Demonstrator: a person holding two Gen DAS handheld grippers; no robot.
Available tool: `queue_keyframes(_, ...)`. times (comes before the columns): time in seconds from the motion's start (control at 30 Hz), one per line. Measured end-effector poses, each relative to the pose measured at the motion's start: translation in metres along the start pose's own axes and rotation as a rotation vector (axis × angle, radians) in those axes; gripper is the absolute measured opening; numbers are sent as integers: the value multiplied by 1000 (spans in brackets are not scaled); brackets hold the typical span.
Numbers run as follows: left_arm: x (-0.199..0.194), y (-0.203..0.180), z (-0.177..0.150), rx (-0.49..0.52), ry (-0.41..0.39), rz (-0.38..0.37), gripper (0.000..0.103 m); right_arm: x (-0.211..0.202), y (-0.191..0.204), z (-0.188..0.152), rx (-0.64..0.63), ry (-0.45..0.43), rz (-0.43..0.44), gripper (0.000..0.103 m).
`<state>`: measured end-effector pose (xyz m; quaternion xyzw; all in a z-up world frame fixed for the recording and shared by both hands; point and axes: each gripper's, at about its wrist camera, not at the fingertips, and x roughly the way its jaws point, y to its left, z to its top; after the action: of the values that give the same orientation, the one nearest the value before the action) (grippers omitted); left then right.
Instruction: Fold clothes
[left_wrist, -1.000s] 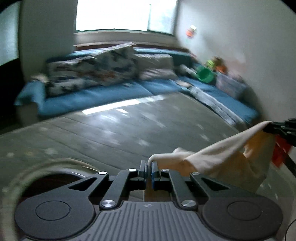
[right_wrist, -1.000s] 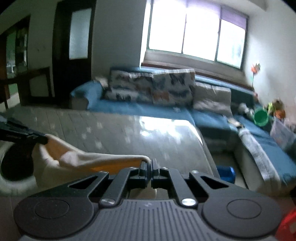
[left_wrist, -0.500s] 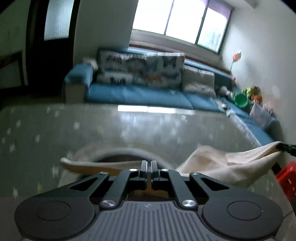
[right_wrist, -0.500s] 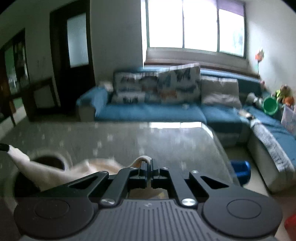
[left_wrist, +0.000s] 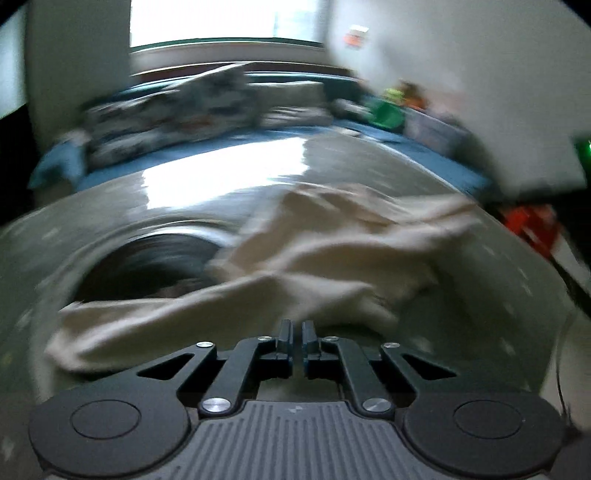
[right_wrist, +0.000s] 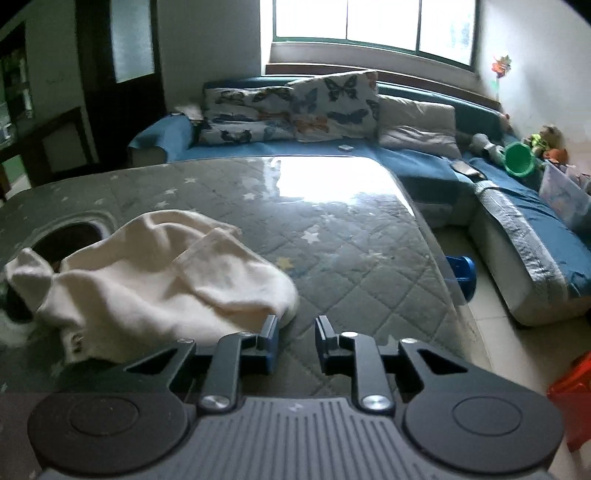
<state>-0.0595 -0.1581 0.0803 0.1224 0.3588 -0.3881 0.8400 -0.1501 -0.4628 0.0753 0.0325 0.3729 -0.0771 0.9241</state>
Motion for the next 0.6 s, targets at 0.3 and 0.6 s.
queue_keyframes(0.3, 43, -54, -4, 204, 4, -68, 41, 1, 60, -28, -145, 67, 286, 22)
queue_keyframes(0.6, 71, -74, -7, 308, 16, -59, 45, 53, 86, -35, -133, 104, 308, 24)
